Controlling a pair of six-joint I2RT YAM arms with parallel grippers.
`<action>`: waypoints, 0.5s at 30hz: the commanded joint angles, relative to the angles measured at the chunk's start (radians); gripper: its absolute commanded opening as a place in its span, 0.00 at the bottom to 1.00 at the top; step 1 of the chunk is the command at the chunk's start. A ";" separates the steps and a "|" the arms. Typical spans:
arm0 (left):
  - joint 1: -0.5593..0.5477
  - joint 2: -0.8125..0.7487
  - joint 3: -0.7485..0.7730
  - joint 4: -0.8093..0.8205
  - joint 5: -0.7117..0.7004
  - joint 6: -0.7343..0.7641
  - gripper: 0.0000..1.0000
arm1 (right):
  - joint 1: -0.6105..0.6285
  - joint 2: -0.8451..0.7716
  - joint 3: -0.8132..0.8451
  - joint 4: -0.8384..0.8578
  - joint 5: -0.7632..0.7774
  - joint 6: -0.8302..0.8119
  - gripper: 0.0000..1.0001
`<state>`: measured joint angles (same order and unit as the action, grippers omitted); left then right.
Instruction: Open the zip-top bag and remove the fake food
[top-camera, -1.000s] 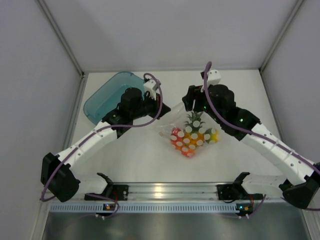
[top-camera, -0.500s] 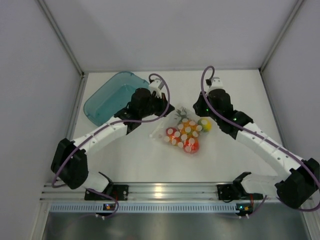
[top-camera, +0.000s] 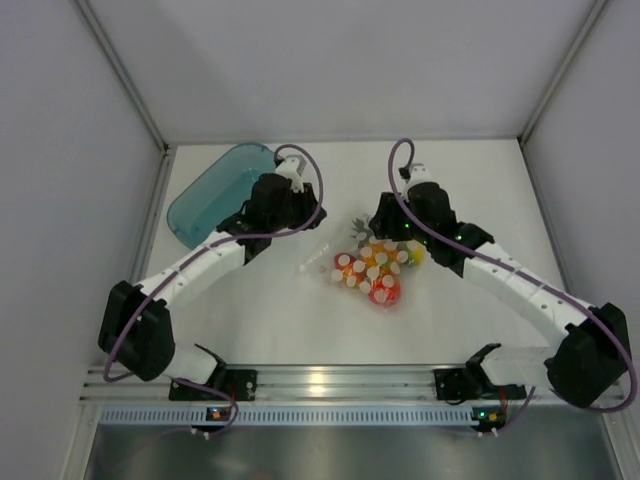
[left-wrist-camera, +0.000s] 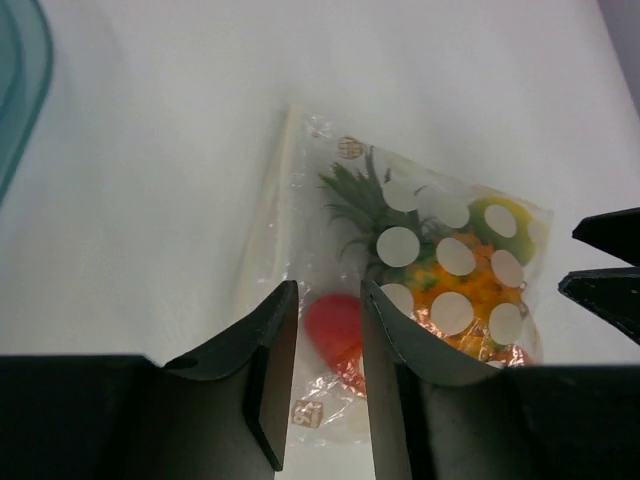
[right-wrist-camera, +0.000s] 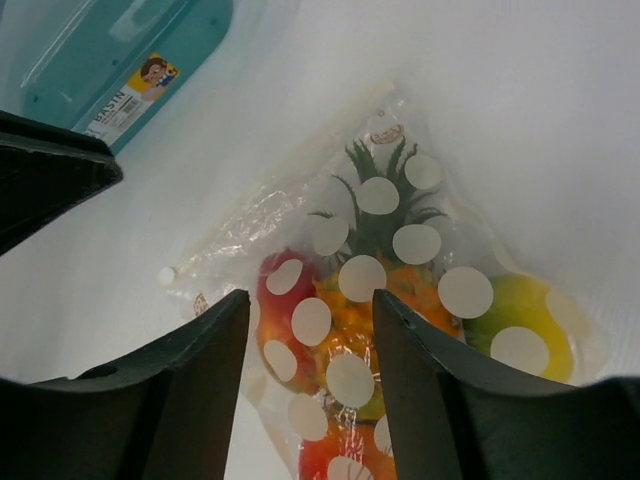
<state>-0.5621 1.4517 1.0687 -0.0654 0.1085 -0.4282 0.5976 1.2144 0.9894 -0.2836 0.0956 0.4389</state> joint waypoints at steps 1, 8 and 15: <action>0.027 -0.111 -0.027 -0.077 -0.098 -0.014 0.38 | 0.016 0.074 0.052 0.047 -0.053 -0.002 0.56; 0.051 -0.327 -0.134 -0.215 -0.340 -0.061 0.68 | 0.137 0.327 0.264 -0.064 0.105 0.062 0.75; 0.053 -0.543 -0.213 -0.287 -0.415 -0.092 0.70 | 0.234 0.595 0.535 -0.232 0.399 0.187 0.87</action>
<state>-0.5133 0.9848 0.8791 -0.3096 -0.2379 -0.4984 0.8024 1.7252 1.4078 -0.4191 0.3119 0.5468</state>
